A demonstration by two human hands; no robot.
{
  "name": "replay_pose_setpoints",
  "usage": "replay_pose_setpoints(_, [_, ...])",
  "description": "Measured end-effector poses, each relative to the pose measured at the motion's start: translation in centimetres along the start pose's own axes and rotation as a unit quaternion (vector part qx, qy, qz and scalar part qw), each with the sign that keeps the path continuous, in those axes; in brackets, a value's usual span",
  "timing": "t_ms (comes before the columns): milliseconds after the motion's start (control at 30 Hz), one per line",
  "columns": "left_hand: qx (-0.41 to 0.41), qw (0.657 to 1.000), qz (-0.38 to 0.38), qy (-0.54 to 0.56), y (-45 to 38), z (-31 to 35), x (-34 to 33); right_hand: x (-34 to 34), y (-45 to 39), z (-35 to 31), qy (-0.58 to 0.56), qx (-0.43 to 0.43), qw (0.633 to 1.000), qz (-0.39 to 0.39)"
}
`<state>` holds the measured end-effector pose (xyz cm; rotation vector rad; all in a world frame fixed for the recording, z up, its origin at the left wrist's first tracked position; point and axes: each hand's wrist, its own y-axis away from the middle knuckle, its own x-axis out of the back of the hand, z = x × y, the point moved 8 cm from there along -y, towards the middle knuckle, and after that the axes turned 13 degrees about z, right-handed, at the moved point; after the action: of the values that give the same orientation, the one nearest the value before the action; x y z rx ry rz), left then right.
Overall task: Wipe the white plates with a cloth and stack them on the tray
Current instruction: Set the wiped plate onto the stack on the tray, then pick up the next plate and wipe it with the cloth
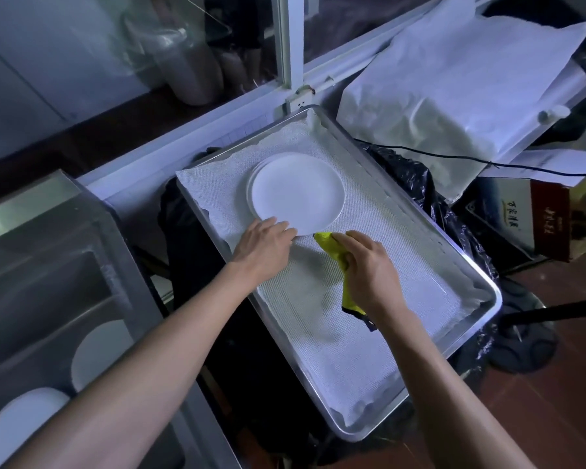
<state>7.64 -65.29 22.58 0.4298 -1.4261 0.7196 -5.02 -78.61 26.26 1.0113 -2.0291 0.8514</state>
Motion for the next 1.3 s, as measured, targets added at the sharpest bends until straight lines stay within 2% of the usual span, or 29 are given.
replay_pose_setpoints(233, [0.042, 0.998, 0.048, 0.013, 5.9, -3.4, 4.4, -0.7, 0.4, -4.6, -0.031, 0.022, 0.999, 0.016])
replay_pose_setpoints(433, [0.133, 0.983, 0.110, 0.062, 15.0, -10.7, 7.4, -3.0, 2.1, -14.9, -0.083, 0.108, 0.990, 0.028])
replay_pose_setpoints(567, [0.190, 0.972, 0.092, 0.098, 22.3, -15.8, 8.5, -6.3, 5.3, -23.5, -0.141, 0.173, 0.975, 0.011])
replay_pose_setpoints(767, [0.272, 0.961, -0.002, 0.043, 34.1, -23.9, 7.7, -14.3, 11.3, -33.3, -0.128, 0.219, 0.965, -0.069])
replay_pose_setpoints(900, [0.320, 0.945, -0.007, 0.060, 40.2, -28.9, 6.7, -19.9, 14.7, -38.4, -0.117, 0.238, 0.957, -0.118])
replay_pose_setpoints(1067, [0.390, 0.917, -0.011, 0.087, 46.4, -34.6, 4.3, -26.7, 18.4, -42.5, -0.084, 0.245, 0.951, -0.170])
replay_pose_setpoints(1300, [0.485, 0.856, 0.008, 0.178, 52.3, -40.0, 0.4, -33.3, 21.2, -44.1, -0.045, 0.217, 0.954, -0.204])
